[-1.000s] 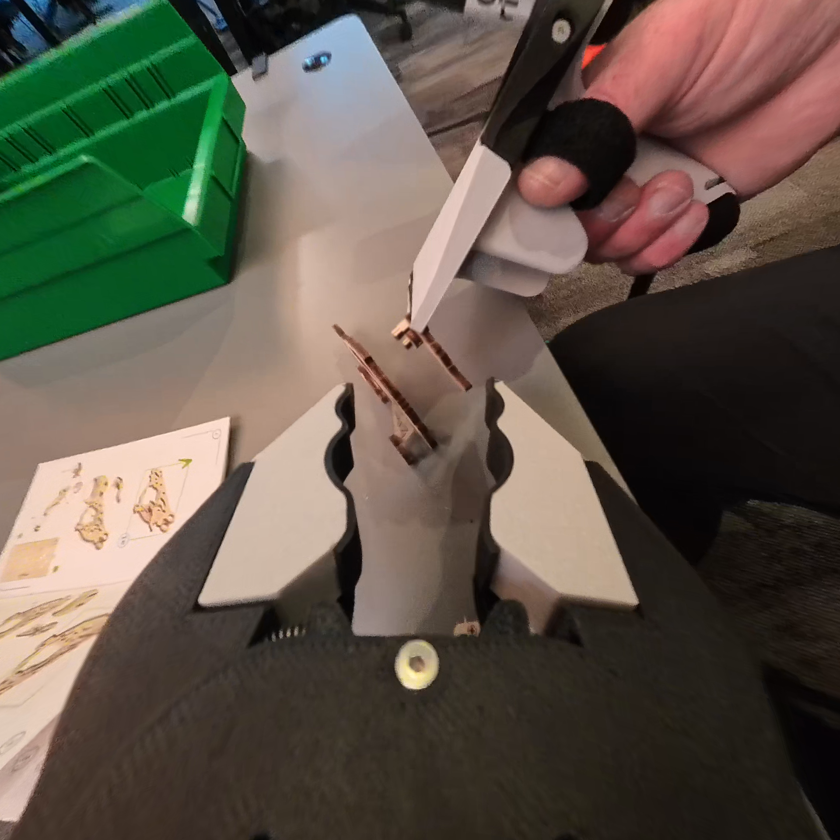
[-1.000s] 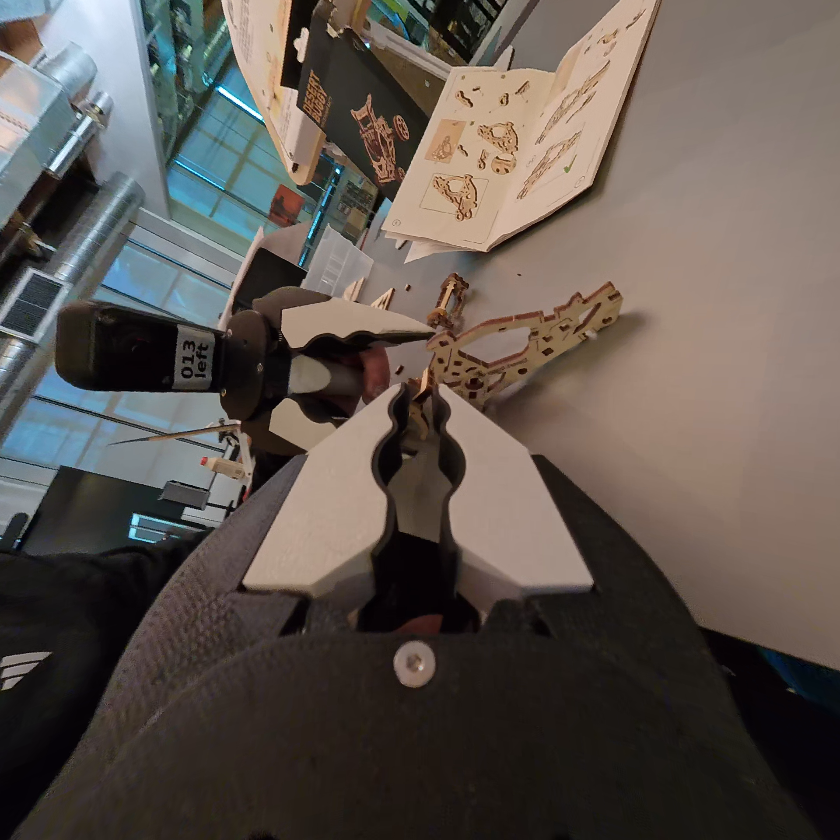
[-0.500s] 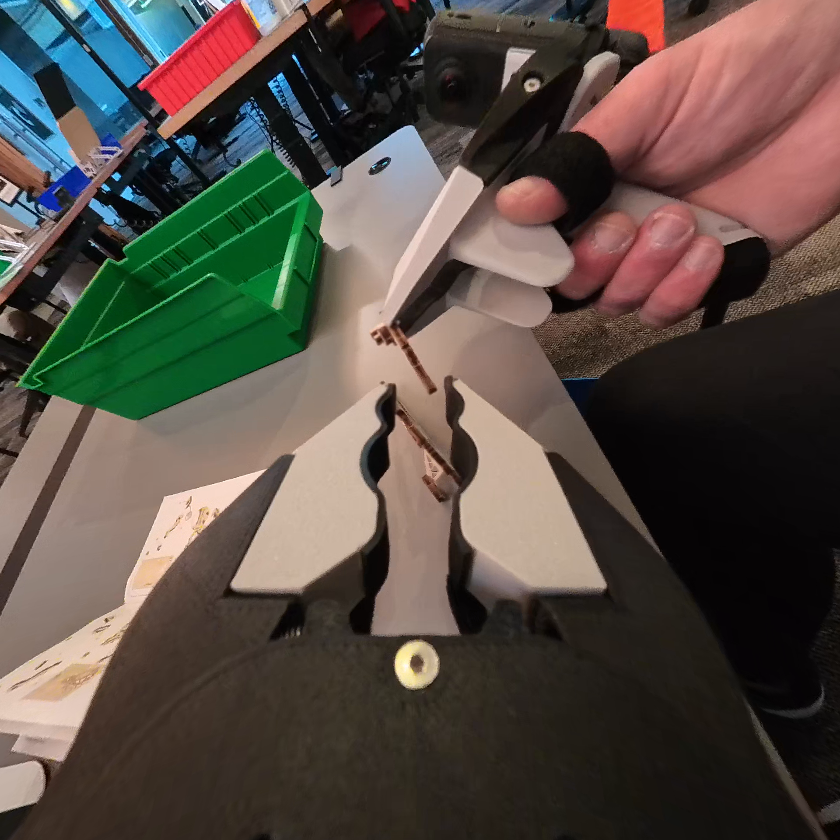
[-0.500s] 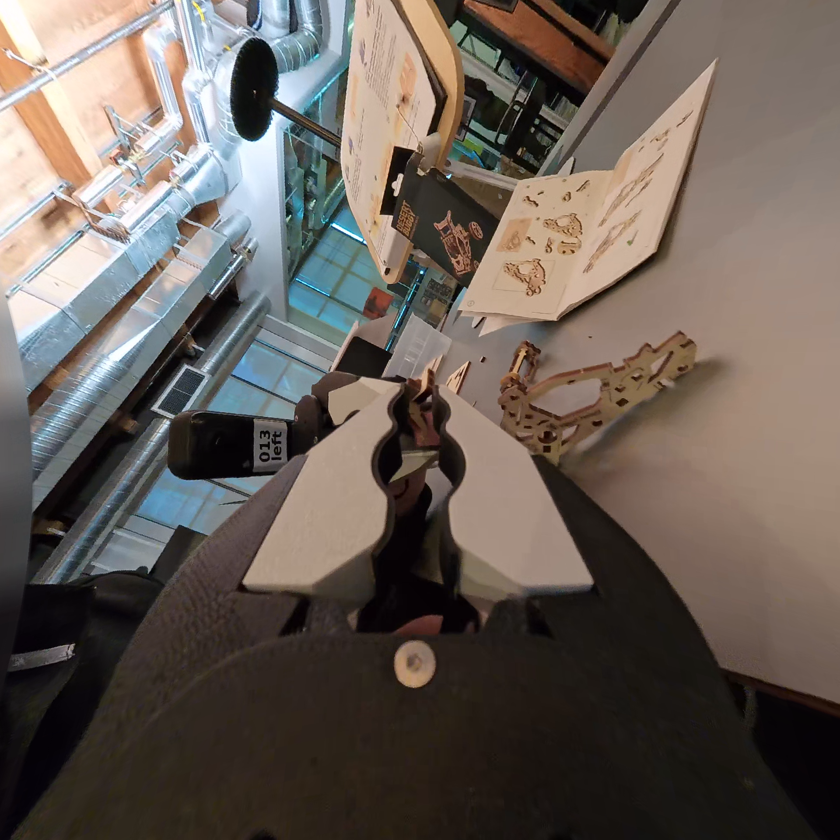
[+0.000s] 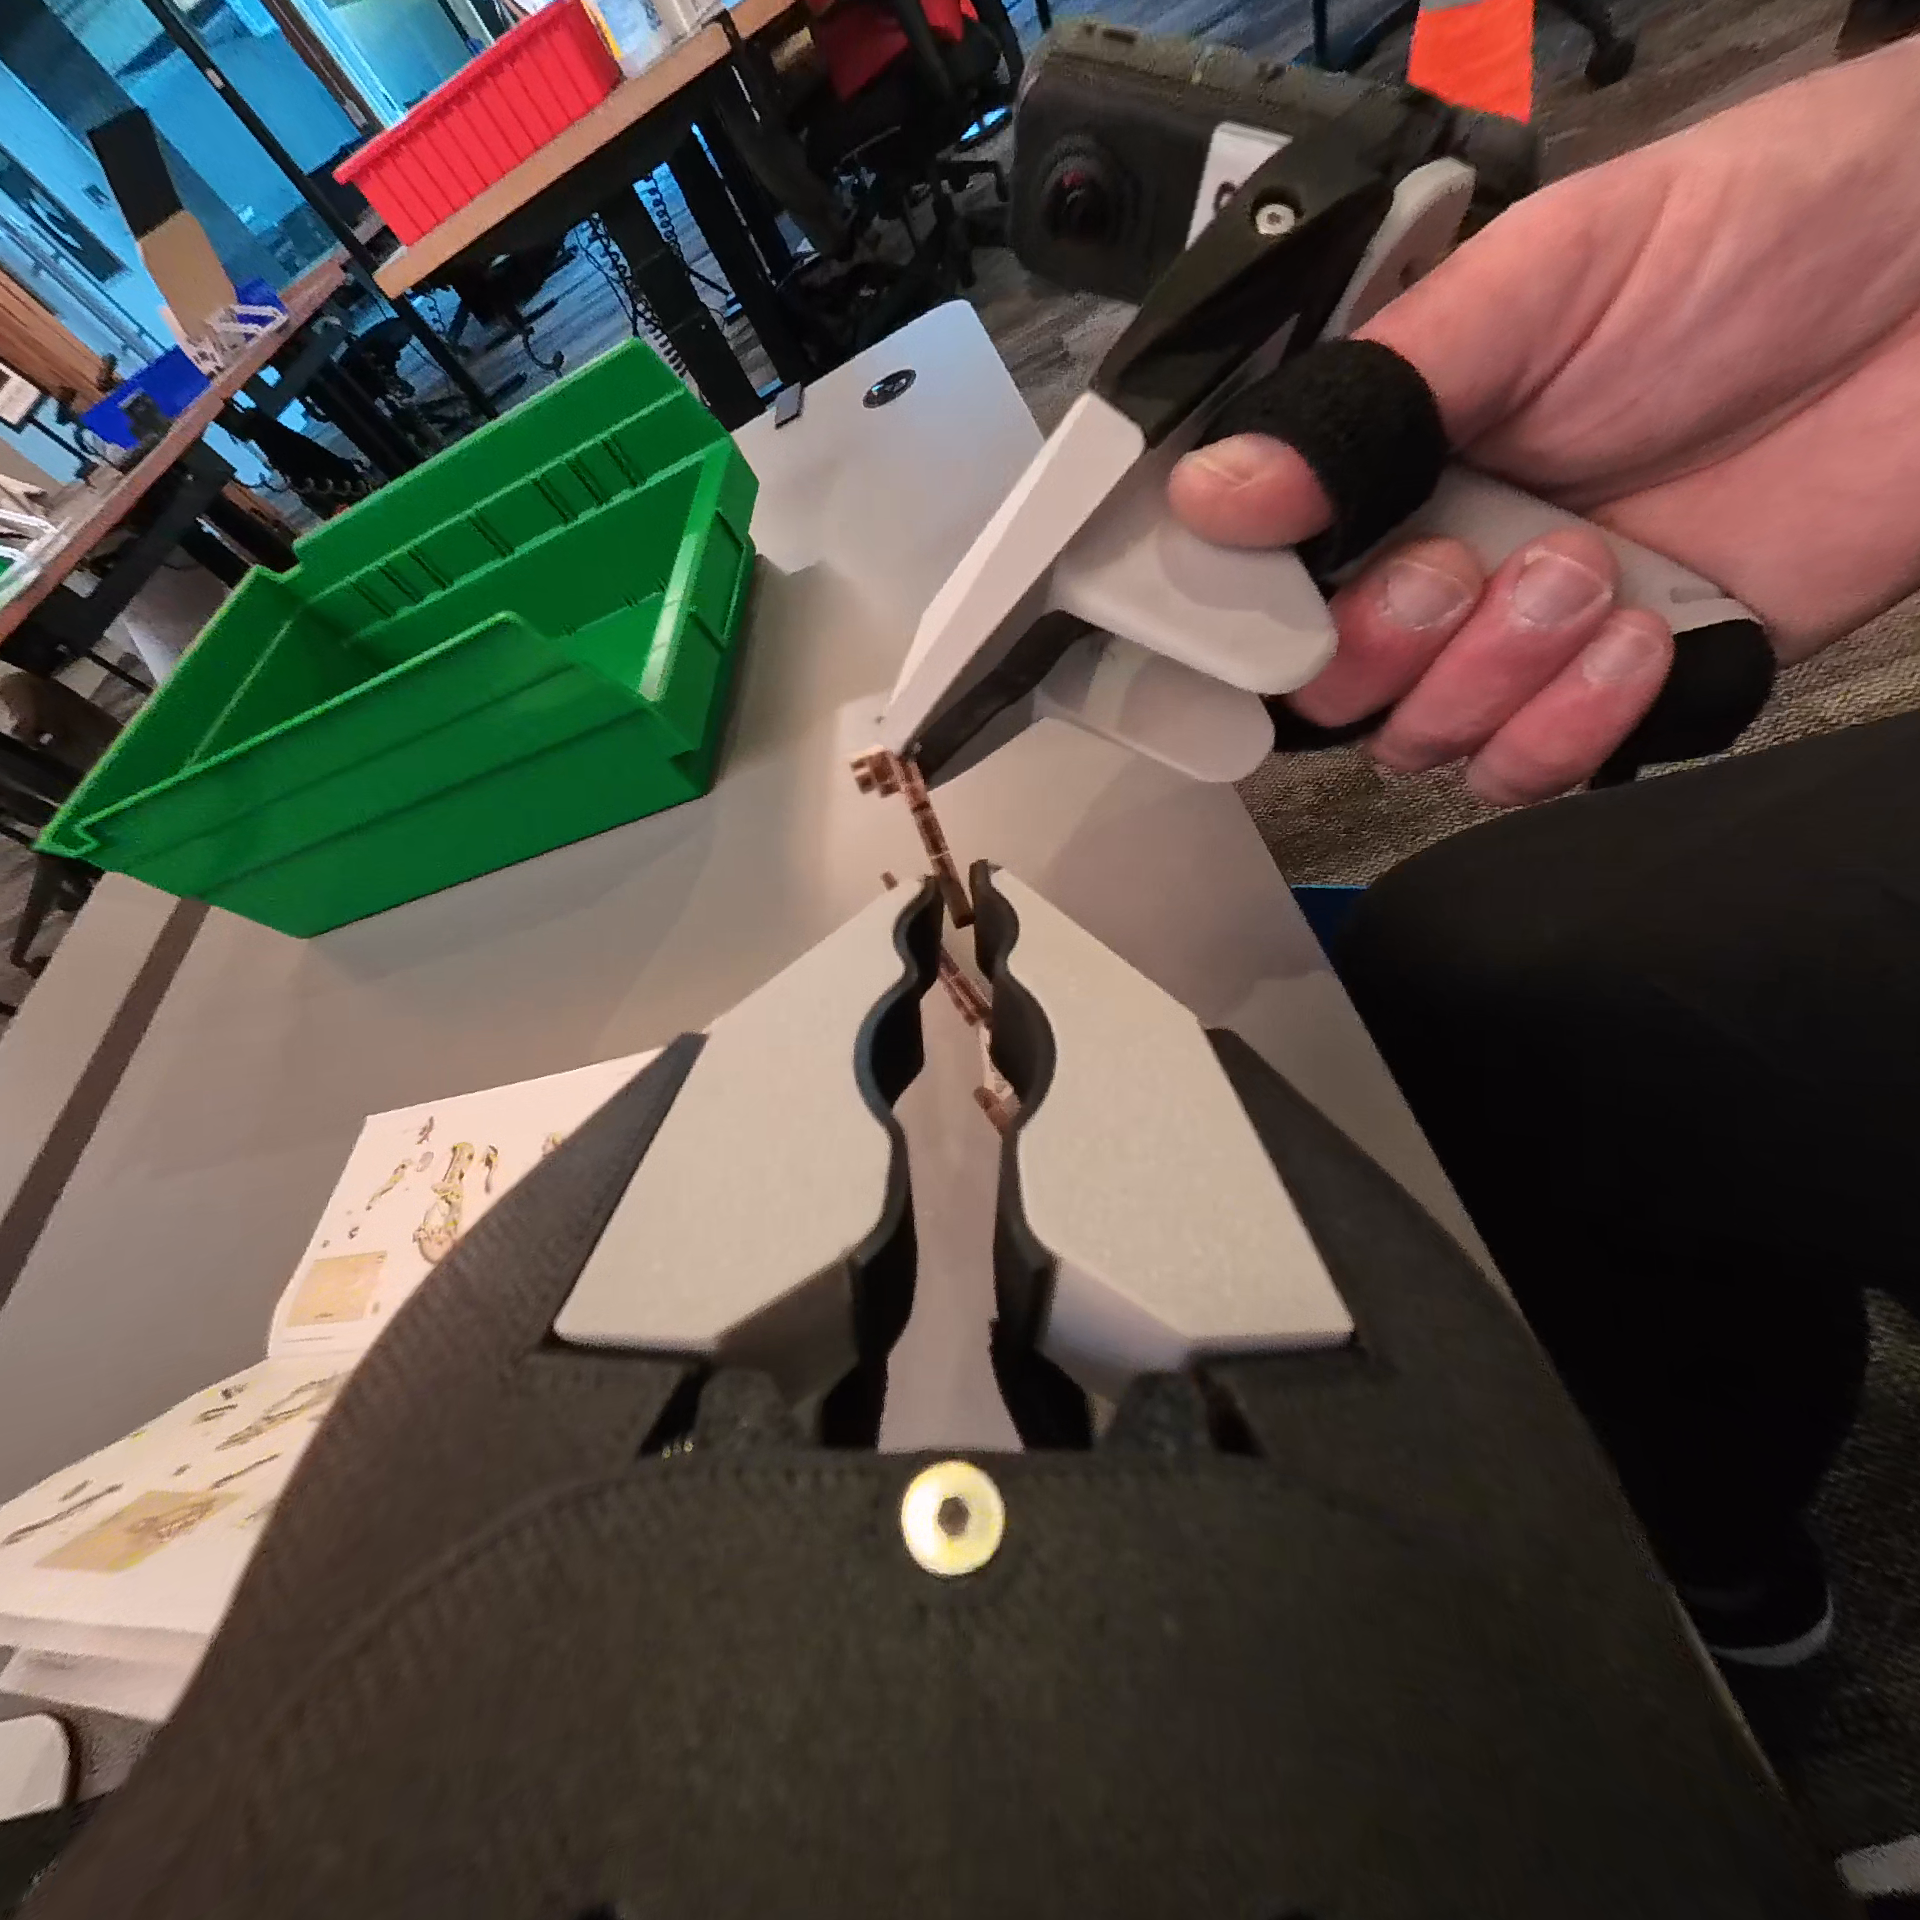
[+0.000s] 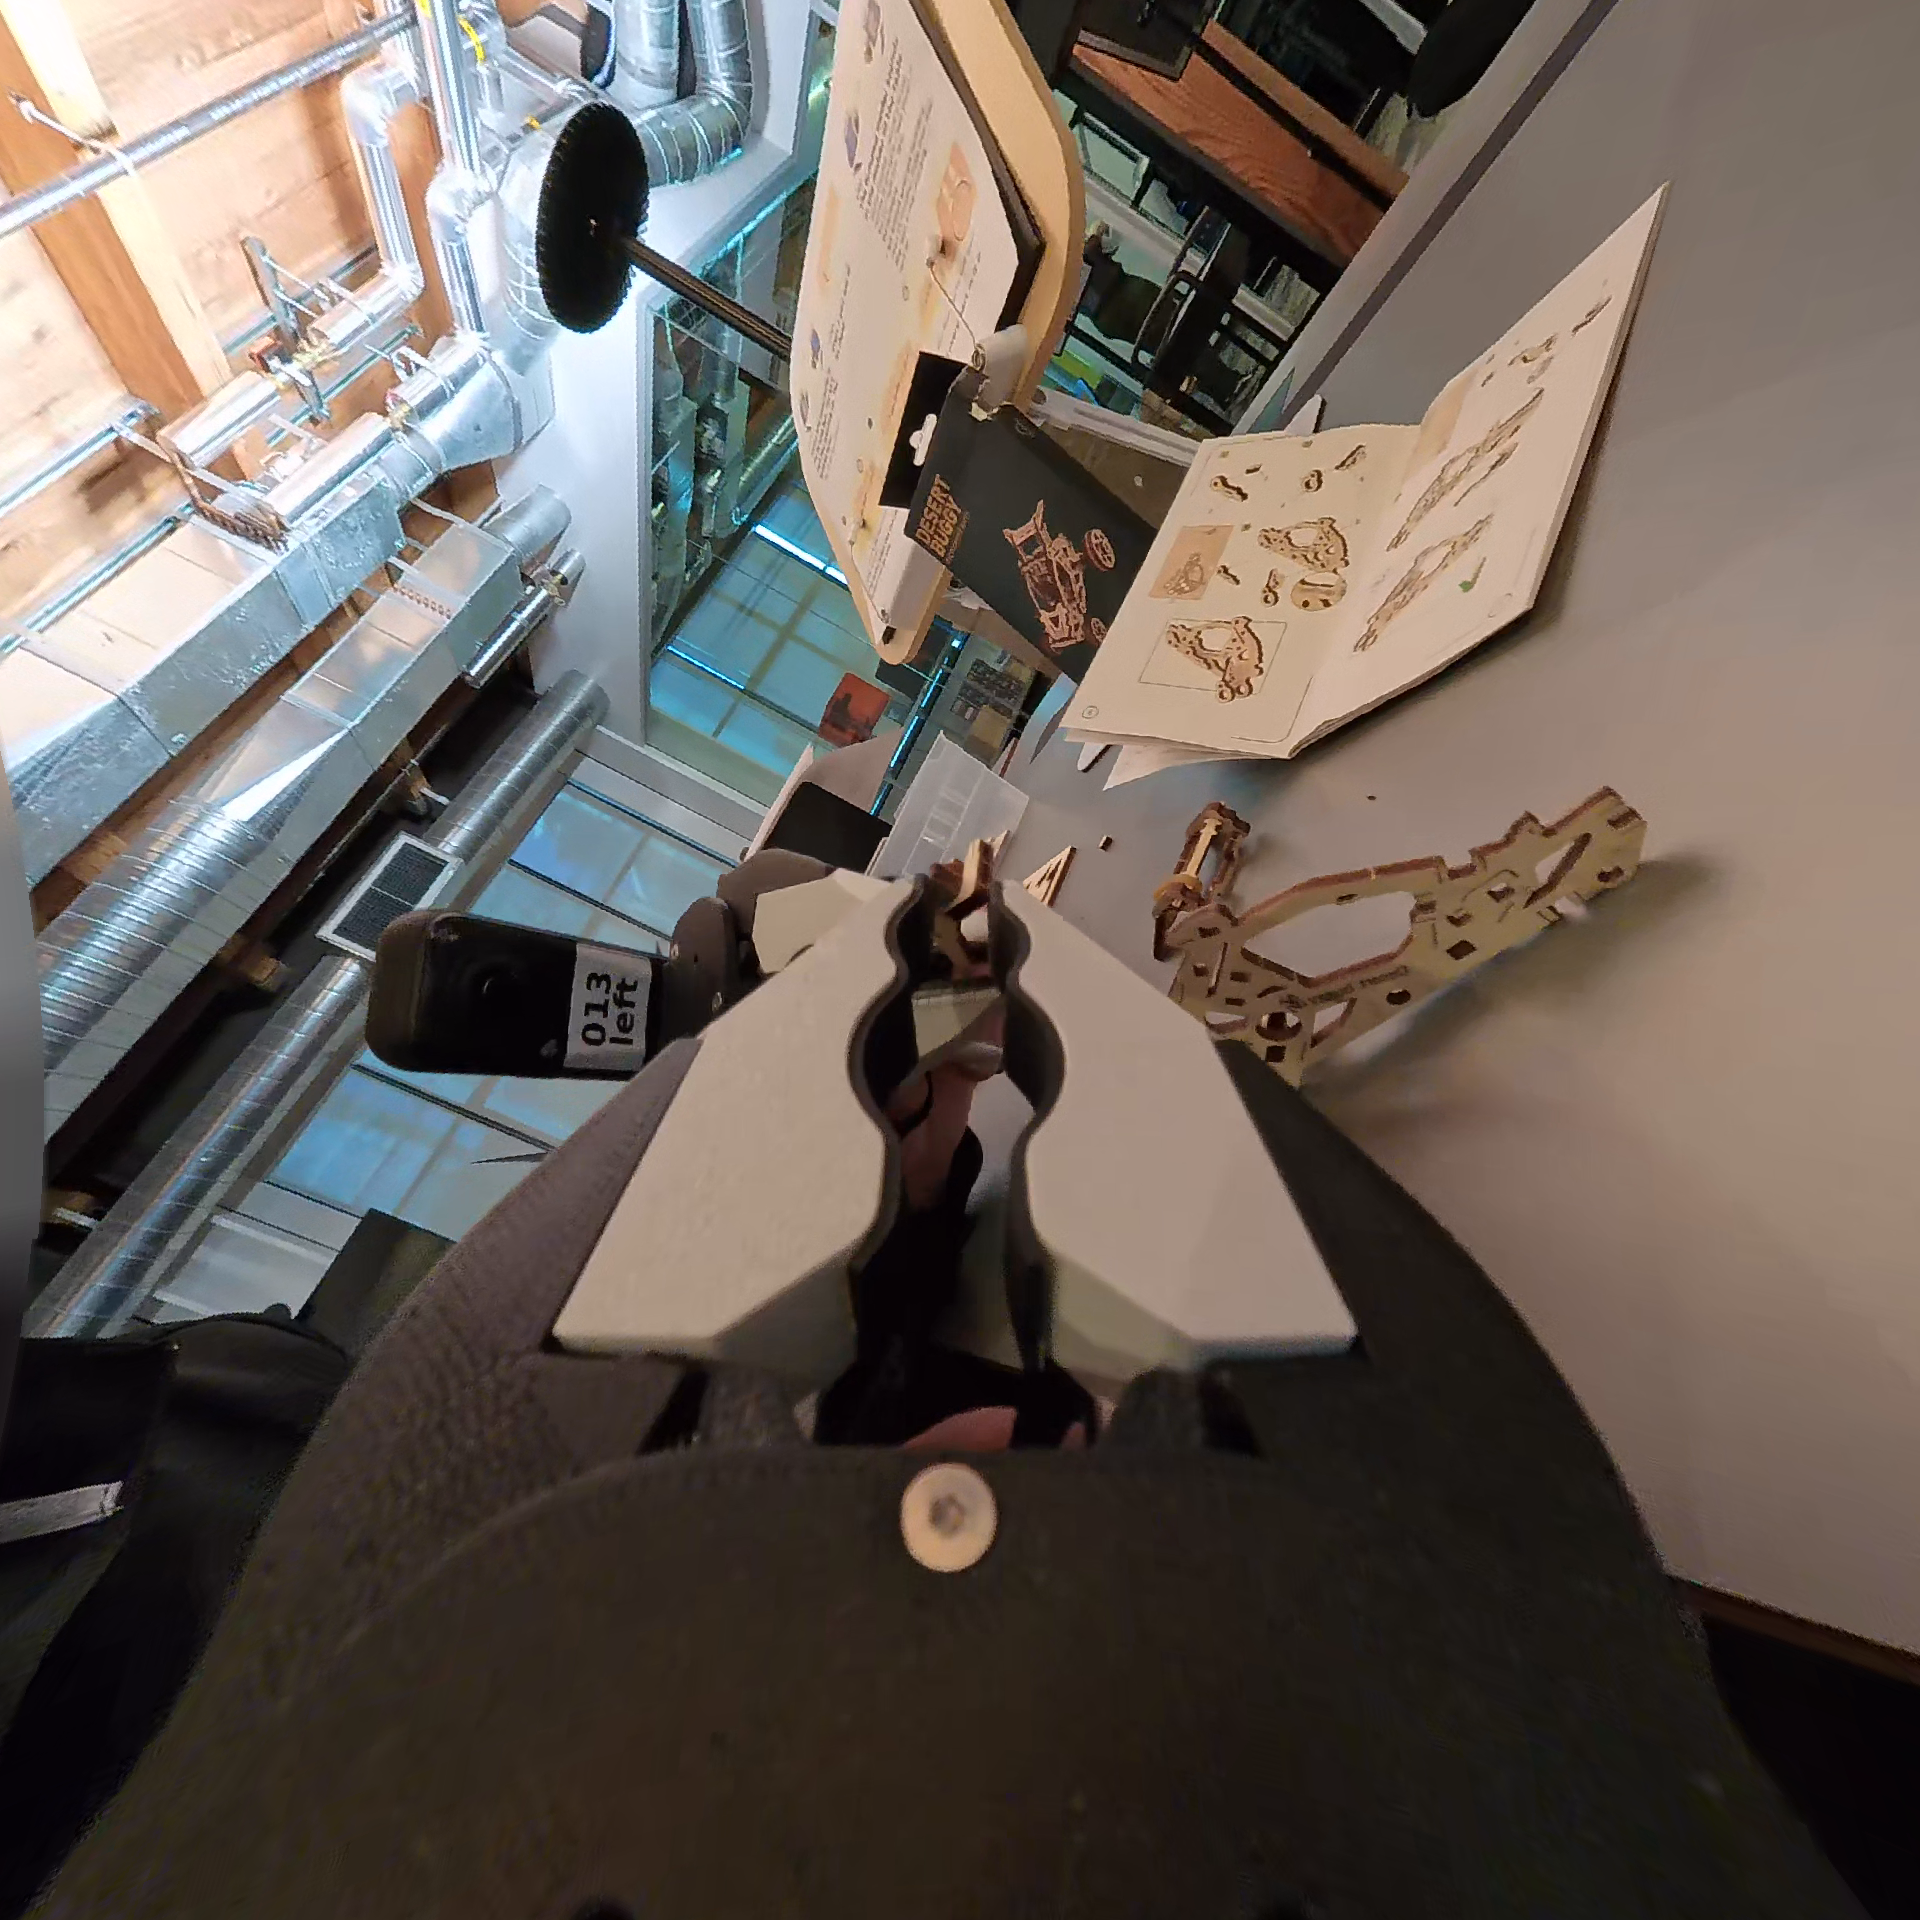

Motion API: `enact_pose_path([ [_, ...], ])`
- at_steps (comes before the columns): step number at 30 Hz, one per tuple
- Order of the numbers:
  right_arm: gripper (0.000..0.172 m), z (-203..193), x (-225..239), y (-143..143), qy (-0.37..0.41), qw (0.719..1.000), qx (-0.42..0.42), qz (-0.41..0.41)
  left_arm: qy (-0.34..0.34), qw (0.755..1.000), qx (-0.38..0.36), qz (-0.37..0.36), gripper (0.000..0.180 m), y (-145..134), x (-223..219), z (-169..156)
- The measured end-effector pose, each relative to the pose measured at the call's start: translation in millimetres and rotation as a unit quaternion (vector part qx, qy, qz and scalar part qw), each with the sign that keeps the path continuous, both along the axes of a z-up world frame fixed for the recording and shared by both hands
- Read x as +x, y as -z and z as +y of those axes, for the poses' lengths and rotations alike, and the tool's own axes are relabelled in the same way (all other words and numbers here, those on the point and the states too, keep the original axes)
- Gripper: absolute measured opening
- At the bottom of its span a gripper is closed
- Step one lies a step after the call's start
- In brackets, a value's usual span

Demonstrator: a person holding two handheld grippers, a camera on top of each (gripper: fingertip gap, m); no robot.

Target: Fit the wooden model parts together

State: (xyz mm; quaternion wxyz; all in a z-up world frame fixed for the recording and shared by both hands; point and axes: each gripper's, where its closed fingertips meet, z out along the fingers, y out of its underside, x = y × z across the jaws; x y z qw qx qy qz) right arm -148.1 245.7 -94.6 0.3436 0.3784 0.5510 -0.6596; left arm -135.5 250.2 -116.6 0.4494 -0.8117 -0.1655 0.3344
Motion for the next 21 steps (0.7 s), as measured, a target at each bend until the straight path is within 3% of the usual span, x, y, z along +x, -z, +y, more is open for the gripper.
enact_pose_path([
  [1,0.007,0.1,0.1,0.3,0.001,1.0,0.002,0.003,-0.003,1.0,0.002,-0.002,0.003,-0.1,-0.9,-1.2],
  [9,0.009,0.8,1.3,-2.3,0.004,1.0,0.008,0.018,-0.002,1.0,0.023,-0.016,0.001,-2.8,-0.8,-2.6],
  [21,0.026,2.2,2.8,-3.6,0.012,0.998,0.021,0.051,0.019,0.993,0.093,-0.073,0.001,-6.7,2.6,-1.6],
])
